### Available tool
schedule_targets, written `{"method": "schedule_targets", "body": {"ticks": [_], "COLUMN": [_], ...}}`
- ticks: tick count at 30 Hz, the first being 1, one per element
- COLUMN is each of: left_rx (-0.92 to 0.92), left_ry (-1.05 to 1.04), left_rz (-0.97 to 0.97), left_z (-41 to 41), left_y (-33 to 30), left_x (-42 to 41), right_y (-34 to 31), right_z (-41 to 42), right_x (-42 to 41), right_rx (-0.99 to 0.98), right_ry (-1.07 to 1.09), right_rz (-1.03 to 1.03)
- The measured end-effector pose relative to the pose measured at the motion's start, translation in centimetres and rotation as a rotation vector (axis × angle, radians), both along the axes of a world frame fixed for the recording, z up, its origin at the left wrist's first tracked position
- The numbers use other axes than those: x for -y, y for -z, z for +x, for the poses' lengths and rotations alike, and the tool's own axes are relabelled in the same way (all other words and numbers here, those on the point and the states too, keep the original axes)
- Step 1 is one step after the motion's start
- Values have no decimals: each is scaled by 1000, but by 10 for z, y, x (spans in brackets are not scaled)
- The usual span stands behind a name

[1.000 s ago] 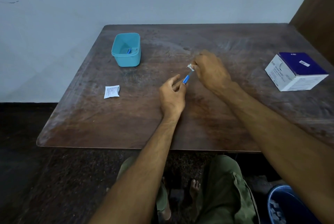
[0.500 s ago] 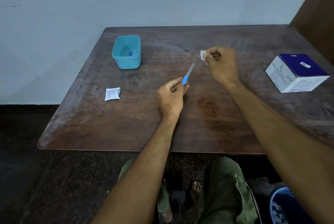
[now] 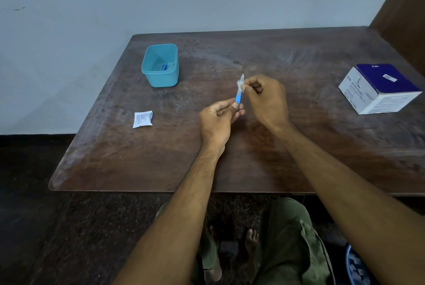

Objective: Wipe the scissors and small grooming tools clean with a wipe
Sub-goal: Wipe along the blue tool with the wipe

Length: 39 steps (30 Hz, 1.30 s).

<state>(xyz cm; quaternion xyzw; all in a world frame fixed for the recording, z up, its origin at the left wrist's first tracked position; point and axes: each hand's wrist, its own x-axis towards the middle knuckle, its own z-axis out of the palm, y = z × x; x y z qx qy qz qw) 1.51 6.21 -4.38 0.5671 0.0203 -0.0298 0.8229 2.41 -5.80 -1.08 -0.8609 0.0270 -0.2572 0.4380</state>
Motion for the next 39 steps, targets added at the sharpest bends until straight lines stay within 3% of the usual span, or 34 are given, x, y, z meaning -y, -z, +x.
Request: {"method": "schedule_targets", "body": {"ticks": [5,14,22,27,31,33,39], "left_rx": [15,50,58,73,47,40,68], "left_ry": [7,-39,-50,-3,-15,-23,18], "left_rz": [30,81,92,93,-9,-34,-6], "left_z": [-1,-3,-5,-6,-4,-2,-3], "left_y": [0,1,0,-2,-3,-3,-4], "left_x": [0,3,4,0,-2,-3,-5], "right_y": [-7,-11,-13,-24,-20,-13,-8], "right_z": [9,9,8,19,13,4,-4], "right_x": [6,11,6,15,8,2,-17], "right_rx": [0,5,-8,-42,-60,-79,-85], "right_ry": [37,14,-56,-5,22,12,-49], "right_rz": [25,-116,-432,-173,397,563,524]}}
